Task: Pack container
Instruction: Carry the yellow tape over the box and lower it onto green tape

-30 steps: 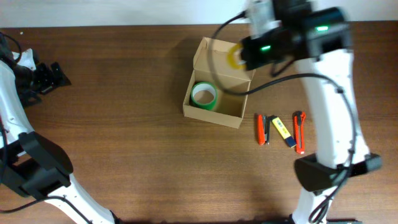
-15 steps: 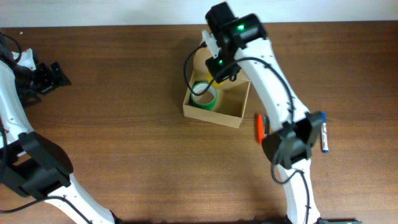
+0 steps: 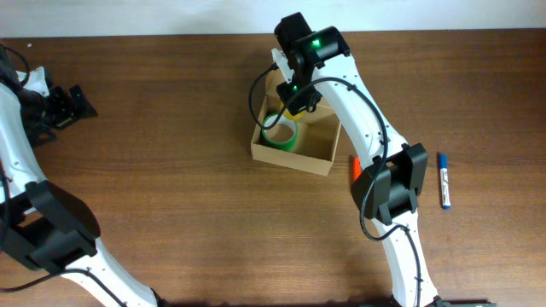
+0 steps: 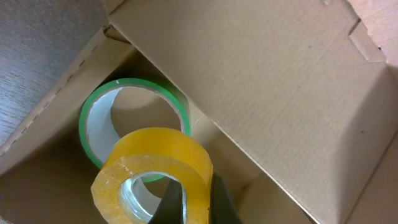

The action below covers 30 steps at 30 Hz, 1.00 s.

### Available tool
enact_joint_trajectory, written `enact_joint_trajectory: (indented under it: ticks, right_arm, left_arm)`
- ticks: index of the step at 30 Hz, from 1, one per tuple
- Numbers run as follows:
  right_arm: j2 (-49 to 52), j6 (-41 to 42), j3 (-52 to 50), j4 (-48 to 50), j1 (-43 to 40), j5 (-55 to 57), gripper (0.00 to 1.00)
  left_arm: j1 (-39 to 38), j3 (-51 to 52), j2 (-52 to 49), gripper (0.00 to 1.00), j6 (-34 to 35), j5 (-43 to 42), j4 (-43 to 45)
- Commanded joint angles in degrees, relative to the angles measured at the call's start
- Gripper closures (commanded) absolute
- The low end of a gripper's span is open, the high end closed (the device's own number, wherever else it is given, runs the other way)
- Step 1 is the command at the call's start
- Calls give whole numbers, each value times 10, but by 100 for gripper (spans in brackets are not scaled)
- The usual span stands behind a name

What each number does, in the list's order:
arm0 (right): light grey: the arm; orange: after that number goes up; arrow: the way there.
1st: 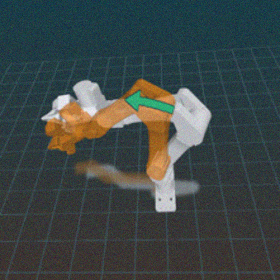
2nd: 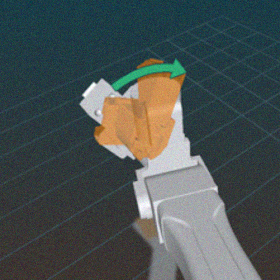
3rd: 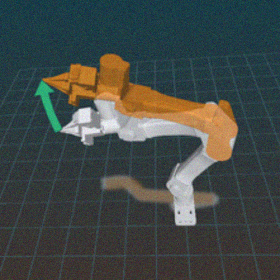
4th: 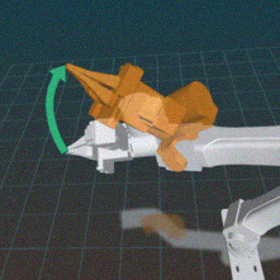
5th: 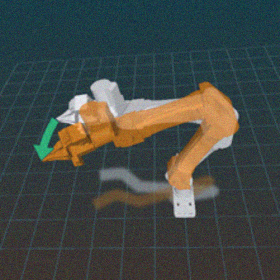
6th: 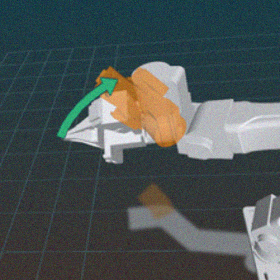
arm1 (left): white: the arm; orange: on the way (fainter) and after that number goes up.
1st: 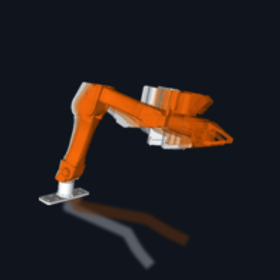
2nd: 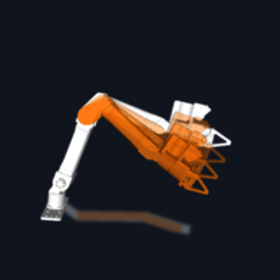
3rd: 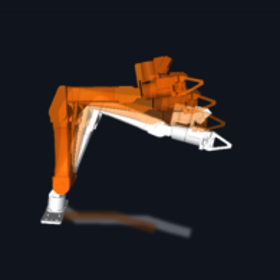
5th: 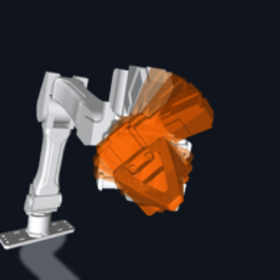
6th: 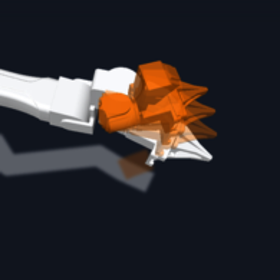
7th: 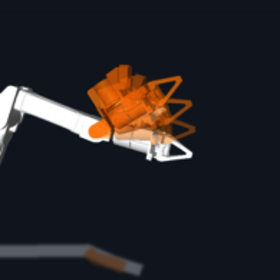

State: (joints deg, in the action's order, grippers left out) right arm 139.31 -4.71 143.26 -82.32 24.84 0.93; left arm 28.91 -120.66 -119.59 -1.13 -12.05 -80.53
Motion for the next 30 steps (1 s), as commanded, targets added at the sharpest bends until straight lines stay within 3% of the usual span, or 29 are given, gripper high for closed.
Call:
enact_joint_trajectory:
  ticks: [1, 17, 30]
  right_arm:
    - [0, 2, 4, -2, 3, -16, 96]
    - [0, 0, -80, 8, 22, -17, 96]
    - [1, 0, -116, 72, 22, -64, 96]
  left_arm:
    - [1, 3, 3, 0, -11, -6, 0]
    - [1, 3, 3, 0, -11, -6, 0]
    - [1, 3, 3, 1, -11, -6, 0]
